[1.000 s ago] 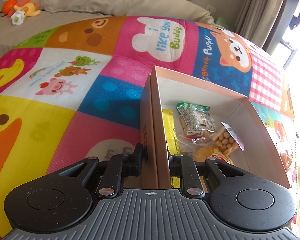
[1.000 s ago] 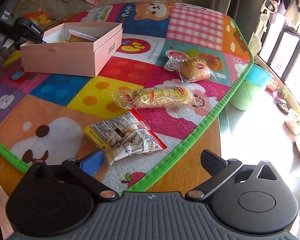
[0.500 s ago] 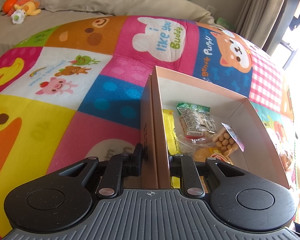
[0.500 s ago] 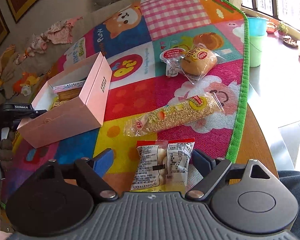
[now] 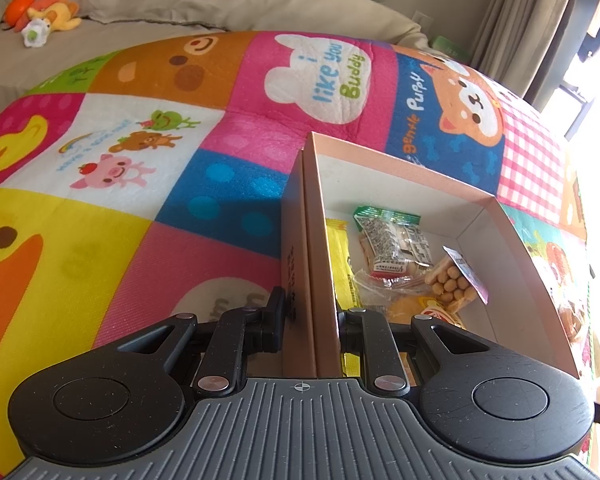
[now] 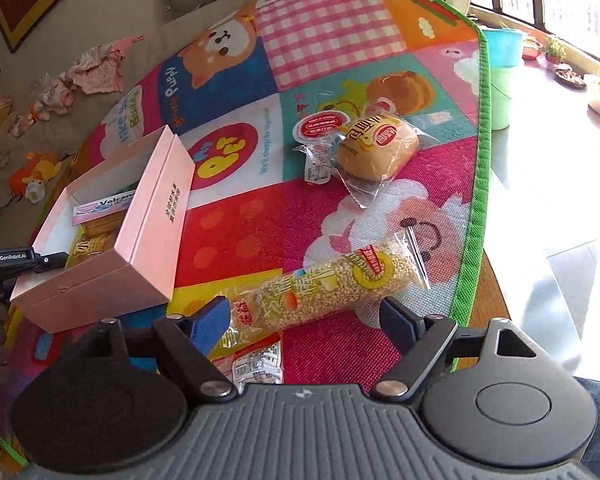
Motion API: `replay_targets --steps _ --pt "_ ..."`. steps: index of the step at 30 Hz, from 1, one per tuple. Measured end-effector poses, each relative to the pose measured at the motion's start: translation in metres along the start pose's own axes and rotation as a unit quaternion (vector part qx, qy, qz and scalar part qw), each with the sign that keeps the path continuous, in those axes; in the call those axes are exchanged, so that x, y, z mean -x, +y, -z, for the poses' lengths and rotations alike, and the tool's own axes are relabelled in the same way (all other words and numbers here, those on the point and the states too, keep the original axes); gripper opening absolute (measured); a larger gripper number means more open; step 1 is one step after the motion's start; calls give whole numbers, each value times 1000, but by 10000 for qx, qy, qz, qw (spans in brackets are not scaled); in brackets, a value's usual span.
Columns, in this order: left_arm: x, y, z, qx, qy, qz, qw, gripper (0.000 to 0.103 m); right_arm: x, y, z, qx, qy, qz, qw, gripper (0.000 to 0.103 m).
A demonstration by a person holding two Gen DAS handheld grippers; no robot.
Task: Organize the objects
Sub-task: 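Move the right gripper back to the snacks and grasp a wrapped yellow bun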
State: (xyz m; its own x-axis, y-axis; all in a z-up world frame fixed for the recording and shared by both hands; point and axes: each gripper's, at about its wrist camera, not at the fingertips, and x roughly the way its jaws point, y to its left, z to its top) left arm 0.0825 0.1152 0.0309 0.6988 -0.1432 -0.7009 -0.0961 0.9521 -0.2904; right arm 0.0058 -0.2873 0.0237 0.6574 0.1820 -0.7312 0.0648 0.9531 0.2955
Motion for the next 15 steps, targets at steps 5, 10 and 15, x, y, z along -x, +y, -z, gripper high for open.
replay_targets --steps 5,10,15 --pt "0 -1 1 -14 2 -6 10000 22 -19 -4 -25 -7 -198 273 9994 83" --pt "-1 -1 0 5 -4 -11 10000 21 -30 -6 -58 194 -552 635 9963 85" --pt "-2 -1 0 18 1 -12 10000 21 -67 -32 -97 -755 -412 655 9941 97"
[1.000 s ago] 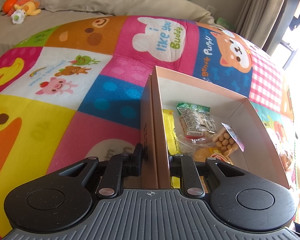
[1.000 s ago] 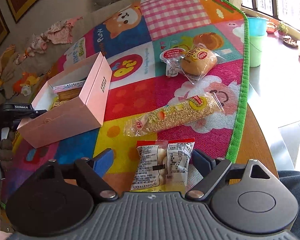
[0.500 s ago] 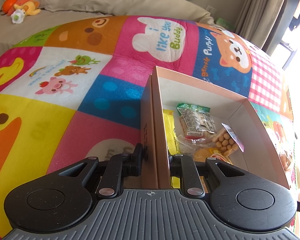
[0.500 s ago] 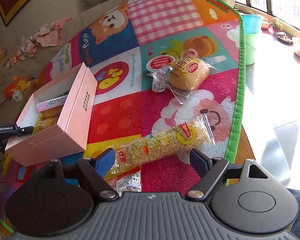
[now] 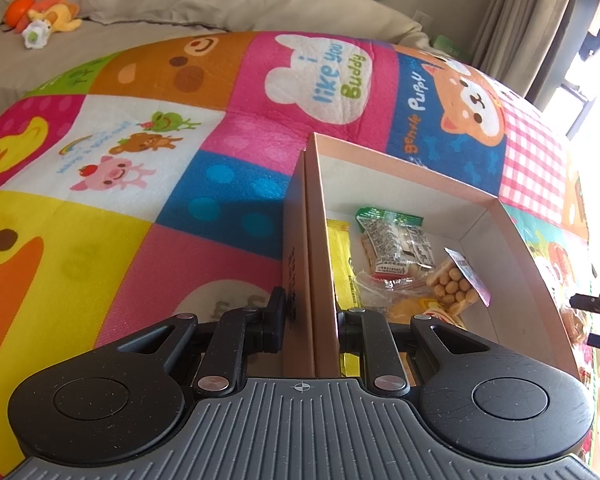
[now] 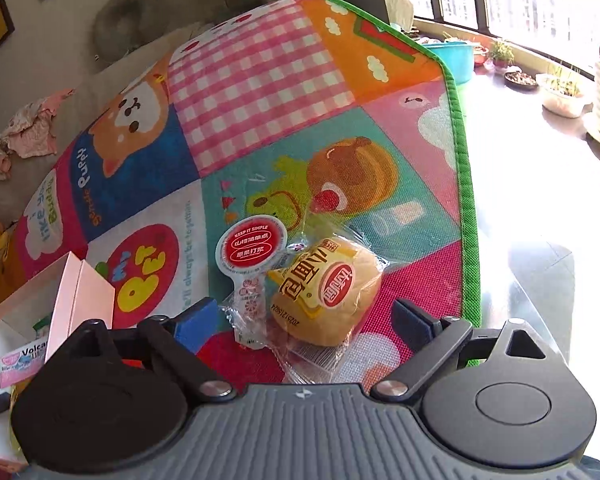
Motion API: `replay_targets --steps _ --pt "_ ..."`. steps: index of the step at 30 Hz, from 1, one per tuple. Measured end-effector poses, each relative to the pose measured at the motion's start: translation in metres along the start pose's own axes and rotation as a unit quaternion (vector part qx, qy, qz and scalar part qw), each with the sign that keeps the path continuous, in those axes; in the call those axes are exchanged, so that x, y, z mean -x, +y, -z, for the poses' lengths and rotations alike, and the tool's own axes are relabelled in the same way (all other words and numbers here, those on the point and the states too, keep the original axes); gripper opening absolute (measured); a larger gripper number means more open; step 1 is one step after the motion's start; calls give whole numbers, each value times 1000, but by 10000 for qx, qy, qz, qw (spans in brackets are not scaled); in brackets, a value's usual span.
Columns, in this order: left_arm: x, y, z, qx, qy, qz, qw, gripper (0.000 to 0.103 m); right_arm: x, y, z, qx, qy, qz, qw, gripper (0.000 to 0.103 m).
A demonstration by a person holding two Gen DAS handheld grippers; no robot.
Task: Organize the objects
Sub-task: 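Move the right gripper back to the snacks and grasp a wrapped yellow bun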
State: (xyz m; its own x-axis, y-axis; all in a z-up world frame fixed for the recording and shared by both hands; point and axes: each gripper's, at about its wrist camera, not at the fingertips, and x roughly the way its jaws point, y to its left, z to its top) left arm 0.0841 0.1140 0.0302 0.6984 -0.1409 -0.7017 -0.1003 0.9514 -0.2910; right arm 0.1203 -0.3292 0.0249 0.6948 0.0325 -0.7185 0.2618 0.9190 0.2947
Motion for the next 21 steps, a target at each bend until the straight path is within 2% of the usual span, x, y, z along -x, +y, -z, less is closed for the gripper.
replay_targets --steps 3,4,5,9,10,11,17,21 --pt "0 -2 1 -11 -8 -37 10000 21 -23 -3 -8 -248 196 1 9995 98" --pt "1 -2 1 -23 -11 -48 10000 21 -24 0 -8 -147 120 55 9998 92" --pt "1 -3 1 -35 -16 -58 10000 21 -24 3 -9 -30 102 82 9999 81" --pt "1 -2 1 -59 5 -66 10000 20 -9 6 -5 186 209 -51 9996 71" --pt "1 -3 1 -79 16 -77 9999 20 0 6 -2 262 230 -69 9994 64" --pt "1 -3 0 -90 25 -86 9999 20 8 7 2 339 243 -108 9991 62" --pt "1 -6 0 -198 71 -152 9997 19 72 21 43 990 367 -577 9927 60" --pt "1 -9 -1 -278 106 -203 9994 19 108 35 82 1334 787 -1065 9822 60"
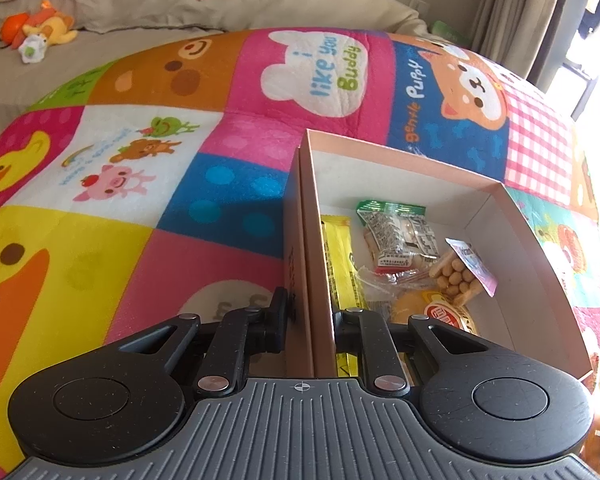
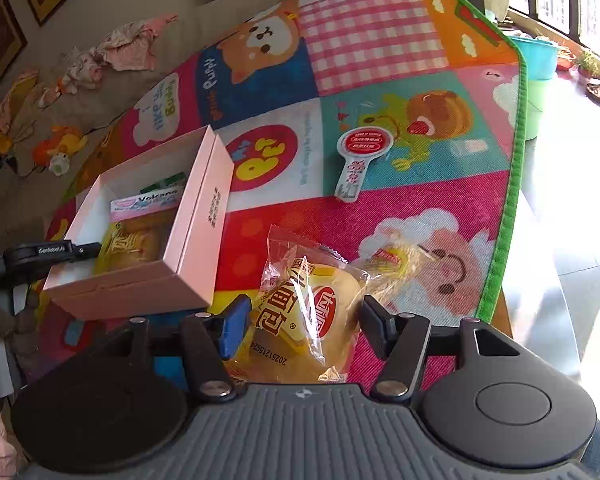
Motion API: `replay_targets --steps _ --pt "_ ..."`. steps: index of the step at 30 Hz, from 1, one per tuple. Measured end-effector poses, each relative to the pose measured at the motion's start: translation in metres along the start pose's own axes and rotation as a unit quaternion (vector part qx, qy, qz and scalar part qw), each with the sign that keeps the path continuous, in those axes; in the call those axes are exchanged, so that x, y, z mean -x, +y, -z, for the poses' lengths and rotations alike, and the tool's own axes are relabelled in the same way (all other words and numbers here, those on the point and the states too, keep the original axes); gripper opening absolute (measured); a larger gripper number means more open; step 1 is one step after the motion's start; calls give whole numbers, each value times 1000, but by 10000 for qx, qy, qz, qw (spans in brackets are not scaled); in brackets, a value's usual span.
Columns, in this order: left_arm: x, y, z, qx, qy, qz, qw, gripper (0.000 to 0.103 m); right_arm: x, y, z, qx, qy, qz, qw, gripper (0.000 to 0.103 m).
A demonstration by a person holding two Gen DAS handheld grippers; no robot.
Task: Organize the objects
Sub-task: 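Move the right gripper back to the snacks and grasp a wrapped yellow bun, then carry the wrapped bun into the pink box and open the right gripper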
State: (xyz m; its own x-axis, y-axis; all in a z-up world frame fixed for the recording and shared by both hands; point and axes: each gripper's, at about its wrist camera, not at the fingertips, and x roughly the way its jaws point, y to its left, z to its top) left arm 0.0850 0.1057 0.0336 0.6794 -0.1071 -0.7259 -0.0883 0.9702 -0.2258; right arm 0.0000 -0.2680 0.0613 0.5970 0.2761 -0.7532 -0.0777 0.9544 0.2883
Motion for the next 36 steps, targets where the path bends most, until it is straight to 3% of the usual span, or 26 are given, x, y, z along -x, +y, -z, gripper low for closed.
replay_targets --steps 3,10,16,24,29,36 --pt "0 -1 0 -58 12 -36 10000 18 8 27 25 309 236 -233 9990 60" --pt "0 -1 2 -122 -33 -25 9999 18 33 73 56 1057 -47 -440 9934 60" --pt "1 0 8 -75 -191 4 9998 18 41 87 54 1286 -429 -466 9897 60" --pt "1 0 14 15 -291 -23 9996 18 39 93 50 1300 -503 -412 9894 60" --pt "2 -1 16 27 -324 -42 9995 18 52 103 33 1346 -929 -439 9856 60" --pt "0 0 16 64 -300 -44 9995 18 49 122 -32 1191 -1743 -661 9752 60"
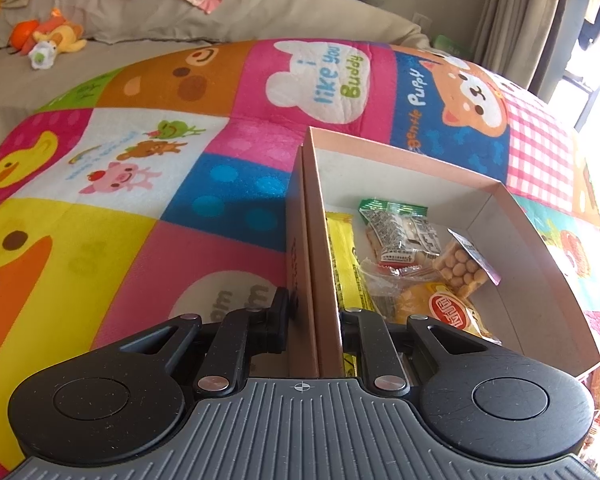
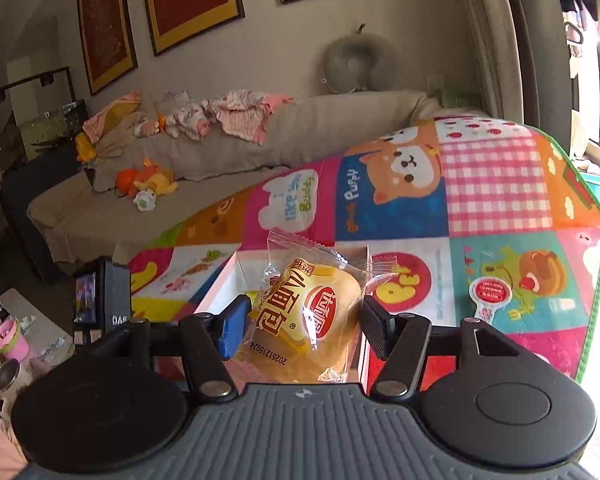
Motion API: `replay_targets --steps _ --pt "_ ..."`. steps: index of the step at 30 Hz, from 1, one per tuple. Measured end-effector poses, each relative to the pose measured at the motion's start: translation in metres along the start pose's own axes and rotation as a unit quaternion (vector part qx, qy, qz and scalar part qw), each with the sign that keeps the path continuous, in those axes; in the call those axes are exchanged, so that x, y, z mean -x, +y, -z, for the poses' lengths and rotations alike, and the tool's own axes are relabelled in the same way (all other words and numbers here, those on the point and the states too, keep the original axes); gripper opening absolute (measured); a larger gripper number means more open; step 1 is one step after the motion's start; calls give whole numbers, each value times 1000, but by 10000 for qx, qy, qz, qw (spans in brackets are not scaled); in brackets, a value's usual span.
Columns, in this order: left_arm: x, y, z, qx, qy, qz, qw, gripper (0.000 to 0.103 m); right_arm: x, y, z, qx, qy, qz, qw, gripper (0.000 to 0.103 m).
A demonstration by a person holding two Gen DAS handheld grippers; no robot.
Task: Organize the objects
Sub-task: 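Carry the wrapped bun into the pink box and open the right gripper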
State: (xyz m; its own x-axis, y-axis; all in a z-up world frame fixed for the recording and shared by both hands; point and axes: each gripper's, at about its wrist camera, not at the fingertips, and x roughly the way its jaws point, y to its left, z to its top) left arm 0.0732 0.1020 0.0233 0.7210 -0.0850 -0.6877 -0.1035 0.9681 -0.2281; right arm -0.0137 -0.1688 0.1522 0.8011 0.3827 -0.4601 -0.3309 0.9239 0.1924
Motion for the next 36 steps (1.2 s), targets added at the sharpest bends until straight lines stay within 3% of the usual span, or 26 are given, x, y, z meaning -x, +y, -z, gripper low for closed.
replay_targets --steps 3,6,13,16,18,20,25,29,33,36 --pt "0 0 1 -27 -3 12 10000 18 -34 -10 -12 -291 109 -143 9994 75" --pt "-1 0 2 -26 -17 12 10000 18 -44 -25 -3 -691 270 -149 9971 75" --pt "0 0 4 45 -50 -1 10000 18 -3 -71 35 -903 219 717 9931 80" --pt "0 0 4 61 -35 -3 10000 18 5 -82 45 -955 231 889 9912 79" --pt "1 0 5 69 -32 7 10000 18 3 -77 46 -805 223 896 9925 69" --pt "1 1 5 71 -31 19 10000 18 -5 -66 44 -617 285 809 9944 49" --pt "1 1 6 60 -27 27 10000 18 -45 -29 34 -249 519 456 9973 36" --pt "1 0 5 19 -19 -3 10000 17 -92 -12 30 -249 934 247 9950 31" --pt "-2 -2 2 -45 -21 -47 10000 16 -129 -6 32 -145 1142 516 9920 31" --pt "-2 -2 2 -48 -19 -42 10000 16 -135 -10 31 -175 1262 469 9907 31"
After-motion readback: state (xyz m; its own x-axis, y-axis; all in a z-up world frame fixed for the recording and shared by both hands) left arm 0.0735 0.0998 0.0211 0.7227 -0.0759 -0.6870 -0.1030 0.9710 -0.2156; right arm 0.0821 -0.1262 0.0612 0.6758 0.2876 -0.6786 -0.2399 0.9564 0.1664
